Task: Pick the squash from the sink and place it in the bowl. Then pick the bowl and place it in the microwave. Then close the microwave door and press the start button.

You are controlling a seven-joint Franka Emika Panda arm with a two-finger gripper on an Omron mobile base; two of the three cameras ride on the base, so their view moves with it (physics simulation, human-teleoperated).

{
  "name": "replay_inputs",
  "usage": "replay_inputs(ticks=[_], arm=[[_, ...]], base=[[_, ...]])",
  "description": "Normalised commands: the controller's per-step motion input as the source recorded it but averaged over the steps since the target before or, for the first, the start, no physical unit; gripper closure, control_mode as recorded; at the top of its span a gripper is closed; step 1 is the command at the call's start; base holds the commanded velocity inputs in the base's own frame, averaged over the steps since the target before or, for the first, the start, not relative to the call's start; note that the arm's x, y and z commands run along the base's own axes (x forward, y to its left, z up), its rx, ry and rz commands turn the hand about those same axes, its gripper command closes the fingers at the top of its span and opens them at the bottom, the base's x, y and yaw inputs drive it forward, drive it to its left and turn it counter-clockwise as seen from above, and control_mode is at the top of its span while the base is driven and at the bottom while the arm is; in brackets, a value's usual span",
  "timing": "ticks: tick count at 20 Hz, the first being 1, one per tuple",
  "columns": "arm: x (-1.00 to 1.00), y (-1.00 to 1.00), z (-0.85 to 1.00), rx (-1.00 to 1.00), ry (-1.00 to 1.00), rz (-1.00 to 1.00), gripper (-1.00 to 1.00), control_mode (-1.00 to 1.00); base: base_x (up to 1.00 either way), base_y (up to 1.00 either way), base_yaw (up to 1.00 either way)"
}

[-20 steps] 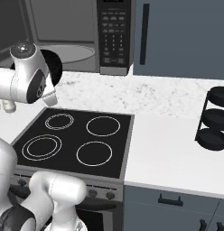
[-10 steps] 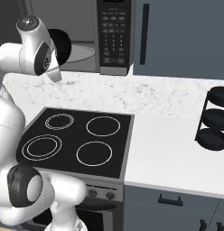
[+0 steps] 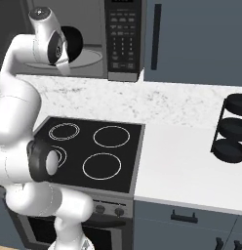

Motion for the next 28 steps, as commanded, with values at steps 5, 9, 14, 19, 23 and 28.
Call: replay_inputs(ticks=[5,9,14,19,23,28], arm=[[0.66,0.22,-0.18,0.0,0.0,-0.01,1.0,-1.0],[0.44,0.22,-0.14,0.0,0.0,0.0,1.0,-1.0],[0.03,0.14,-0.2,0.0,0.0,0.0,-1.0,-1.0],[-0.23,0.05,-0.02,0.0,-0.11,0.0,-1.0,-1.0],[-0.4,0.0,-0.09,-0.02,-0.23,0.0,-1.0,-1.0],[-0.85,0.0,-0.04,-0.01,-0.32,0.0,-1.0,-1.0]], base=[[0.0,0.0,0.0],[0.0,0.0,0.0],[0.0,0.0,0.0],[0.0,0.0,0.0],[0.0,0.0,0.0],[0.0,0.0,0.0]])
